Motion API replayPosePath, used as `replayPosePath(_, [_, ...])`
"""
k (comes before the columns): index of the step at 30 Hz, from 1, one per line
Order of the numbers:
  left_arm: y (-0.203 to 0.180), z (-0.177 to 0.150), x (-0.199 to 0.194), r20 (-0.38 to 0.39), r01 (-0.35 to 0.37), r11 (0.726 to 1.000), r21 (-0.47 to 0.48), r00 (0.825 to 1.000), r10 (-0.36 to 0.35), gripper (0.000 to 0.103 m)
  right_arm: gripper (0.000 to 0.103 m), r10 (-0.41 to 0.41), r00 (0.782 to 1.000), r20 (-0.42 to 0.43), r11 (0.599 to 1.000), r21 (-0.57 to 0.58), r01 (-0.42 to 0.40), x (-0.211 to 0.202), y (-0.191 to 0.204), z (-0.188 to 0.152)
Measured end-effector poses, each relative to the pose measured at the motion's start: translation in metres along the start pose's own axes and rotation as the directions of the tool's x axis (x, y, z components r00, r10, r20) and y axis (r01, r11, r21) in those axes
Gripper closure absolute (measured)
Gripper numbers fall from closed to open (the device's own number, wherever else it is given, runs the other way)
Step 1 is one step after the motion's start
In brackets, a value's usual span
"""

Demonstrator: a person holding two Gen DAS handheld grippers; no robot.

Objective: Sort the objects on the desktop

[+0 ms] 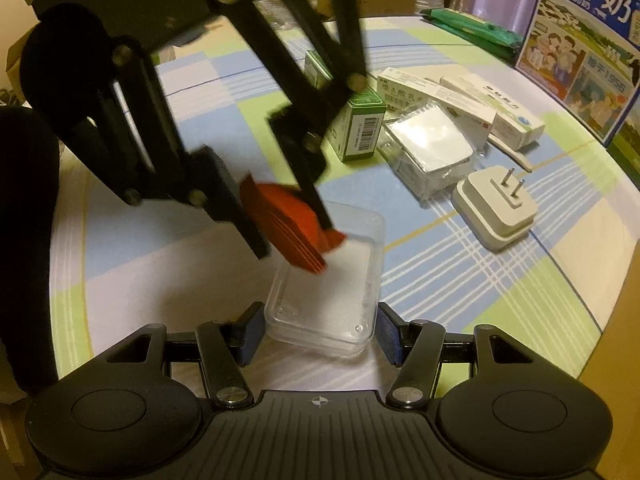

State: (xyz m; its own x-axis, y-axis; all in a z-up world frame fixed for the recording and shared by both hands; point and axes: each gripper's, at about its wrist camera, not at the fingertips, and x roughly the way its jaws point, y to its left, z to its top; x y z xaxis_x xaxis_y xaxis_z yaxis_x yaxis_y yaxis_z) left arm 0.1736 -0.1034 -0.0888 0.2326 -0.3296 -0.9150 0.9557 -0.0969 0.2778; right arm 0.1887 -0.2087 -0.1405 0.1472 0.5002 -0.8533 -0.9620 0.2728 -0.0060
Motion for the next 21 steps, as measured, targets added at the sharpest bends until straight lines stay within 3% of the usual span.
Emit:
replayPosePath(7, [-0.022,-0.011,-0.012,-0.049,-0.019,0.991,-0.134,0.999,0.012,0.087,0.047,-0.03,0.999,0.016,0.996,0.079,0.029,-0.014,0.002,-0.003])
replayPosePath(14, [-0.041,-0.035,-0.007,-0.149,-0.074,0.966,-0.247,0.988,0.037,0.087,0.047,-0.081,0.994,-0.071,0.993,0.081,0.087,-0.008,0.007,-0.007])
replayPosePath(19, [-0.042,-0.042,0.001,-0.143,-0.086,0.937,-0.34,0.989,0.038,0.088,0.033,-0.097,0.991,-0.09,0.988,0.111,0.107,-0.001,0.003,-0.004])
replayPosePath(21, [-0.037,-0.044,-0.002,-0.126,-0.084,0.924,-0.373,0.991,0.039,0.088,0.032,-0.09,0.993,-0.078,0.985,0.143,0.1,0.001,0.0,-0.001])
